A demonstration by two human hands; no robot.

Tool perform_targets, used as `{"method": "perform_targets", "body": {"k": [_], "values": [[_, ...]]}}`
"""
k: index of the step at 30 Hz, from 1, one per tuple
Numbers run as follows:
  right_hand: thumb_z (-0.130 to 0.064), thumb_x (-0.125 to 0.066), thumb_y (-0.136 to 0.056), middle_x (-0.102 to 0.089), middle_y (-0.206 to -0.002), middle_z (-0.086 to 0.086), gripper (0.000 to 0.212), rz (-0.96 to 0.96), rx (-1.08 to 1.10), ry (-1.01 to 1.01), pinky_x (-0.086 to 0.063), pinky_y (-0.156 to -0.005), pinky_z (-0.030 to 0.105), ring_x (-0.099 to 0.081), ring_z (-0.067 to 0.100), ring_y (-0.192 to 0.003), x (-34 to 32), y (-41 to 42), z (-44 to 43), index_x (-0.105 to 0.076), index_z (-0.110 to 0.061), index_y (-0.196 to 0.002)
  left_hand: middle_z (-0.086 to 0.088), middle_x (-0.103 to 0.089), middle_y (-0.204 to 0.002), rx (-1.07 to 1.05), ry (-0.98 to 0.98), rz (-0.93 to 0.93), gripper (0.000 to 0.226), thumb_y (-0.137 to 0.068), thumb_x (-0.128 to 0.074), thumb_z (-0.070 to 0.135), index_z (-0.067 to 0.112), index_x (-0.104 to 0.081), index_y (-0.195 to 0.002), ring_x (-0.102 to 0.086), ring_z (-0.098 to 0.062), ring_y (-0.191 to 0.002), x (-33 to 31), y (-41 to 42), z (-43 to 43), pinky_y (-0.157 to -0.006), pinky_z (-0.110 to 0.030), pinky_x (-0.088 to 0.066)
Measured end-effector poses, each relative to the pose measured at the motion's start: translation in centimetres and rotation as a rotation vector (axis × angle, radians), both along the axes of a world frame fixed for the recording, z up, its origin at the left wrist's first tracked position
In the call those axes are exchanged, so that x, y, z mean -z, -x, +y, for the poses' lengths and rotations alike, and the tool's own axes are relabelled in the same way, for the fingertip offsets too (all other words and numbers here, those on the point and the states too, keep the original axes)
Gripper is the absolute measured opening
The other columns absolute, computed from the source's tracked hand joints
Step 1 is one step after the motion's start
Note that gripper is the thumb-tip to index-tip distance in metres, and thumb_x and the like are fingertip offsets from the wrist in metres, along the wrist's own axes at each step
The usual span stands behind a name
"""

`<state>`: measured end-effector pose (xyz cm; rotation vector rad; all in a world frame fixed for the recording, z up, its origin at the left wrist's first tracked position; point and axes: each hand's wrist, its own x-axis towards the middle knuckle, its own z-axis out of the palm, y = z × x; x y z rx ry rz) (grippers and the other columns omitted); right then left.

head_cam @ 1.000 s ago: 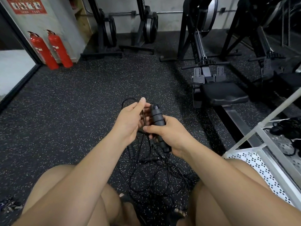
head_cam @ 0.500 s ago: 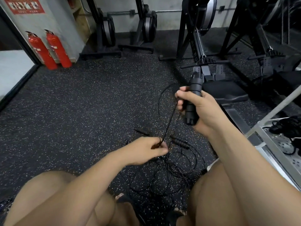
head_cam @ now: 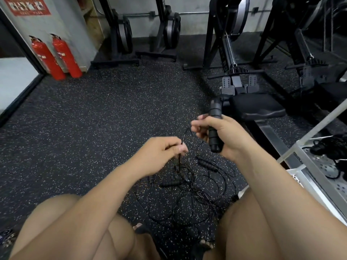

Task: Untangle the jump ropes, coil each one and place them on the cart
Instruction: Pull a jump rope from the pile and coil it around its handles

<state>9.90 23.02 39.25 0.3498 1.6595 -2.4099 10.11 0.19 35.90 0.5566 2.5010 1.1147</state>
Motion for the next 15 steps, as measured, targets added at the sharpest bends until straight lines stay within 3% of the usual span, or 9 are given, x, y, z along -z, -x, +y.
{"method": "perform_targets", "body": {"k": [2, 4, 8, 10, 13, 15], "values": [[0.009, -0.070, -0.092, -0.079, -0.115, 0.018, 0.026, 0.020, -0.086, -0.107, -0.063, -0.084, 0.035, -0.076, 0.026, -0.098, 0.5, -0.4, -0.7, -0.066, 0.000, -0.116, 0.017, -0.079, -0.100, -0.062, -0.073, 0.041, 0.018, -0.105, -0.058, 0.052, 0.047, -0.075, -0.103, -0.076, -0.033, -0.095, -1.1, 0.3, -0.1, -0.092, -0.053, -0.062], [0.007, -0.069, -0.090, -0.081, -0.113, 0.015, 0.028, 0.041, -0.164, -0.217, -0.060, -0.095, 0.042, -0.075, 0.027, -0.101, 1.0, -0.8, -1.4, -0.071, -0.003, -0.116, 0.012, -0.080, -0.096, -0.136, -0.164, 0.072, 0.021, -0.107, -0.059, 0.048, 0.039, -0.076, -0.098, -0.070, -0.018, -0.082, -1.7, 0.6, -0.1, -0.085, -0.041, -0.057], [-0.008, -0.078, -0.084, -0.080, -0.108, 0.016, 0.029, 0.068, -0.235, -0.414, -0.056, -0.086, 0.043, -0.072, 0.027, -0.093, 1.8, -1.3, -3.0, -0.076, -0.018, -0.111, 0.008, -0.079, -0.094, -0.260, -0.314, 0.078, 0.023, -0.109, -0.061, 0.037, 0.030, -0.078, -0.096, -0.061, -0.007, -0.074, -1.9, 1.0, 0.2, -0.084, -0.037, -0.054], [-0.019, -0.081, -0.078, -0.078, -0.110, 0.020, 0.032, 0.089, -0.248, -0.500, -0.055, -0.086, 0.048, -0.072, 0.032, -0.093, 2.1, -1.4, -3.6, -0.077, -0.019, -0.110, 0.001, -0.080, -0.094, -0.291, -0.411, 0.047, 0.024, -0.109, -0.062, 0.032, 0.024, -0.079, -0.095, -0.066, -0.009, -0.078, -1.6, 1.3, 0.2, -0.082, -0.037, -0.054], [-0.016, -0.082, -0.082, -0.079, -0.100, 0.017, 0.026, 0.099, -0.212, -0.583, -0.052, -0.078, 0.042, -0.068, 0.027, -0.084, 2.3, -1.4, -3.9, -0.074, -0.014, -0.106, -0.002, -0.079, -0.095, -0.351, -0.523, -0.004, 0.024, -0.110, -0.060, 0.029, 0.019, -0.079, -0.099, -0.068, -0.016, -0.085, -1.3, 1.6, 0.0, -0.079, -0.036, -0.052], [-0.018, -0.085, -0.078, -0.081, -0.097, 0.012, 0.027, 0.128, -0.185, -0.629, -0.062, -0.088, 0.053, -0.076, 0.037, -0.091, 2.4, -1.5, -4.0, -0.073, -0.013, -0.102, -0.001, -0.077, -0.094, -0.397, -0.586, -0.017, 0.025, -0.111, -0.060, 0.027, 0.015, -0.079, -0.102, -0.069, -0.015, -0.086, -1.1, 1.9, -0.2, -0.076, -0.034, -0.050]]}}
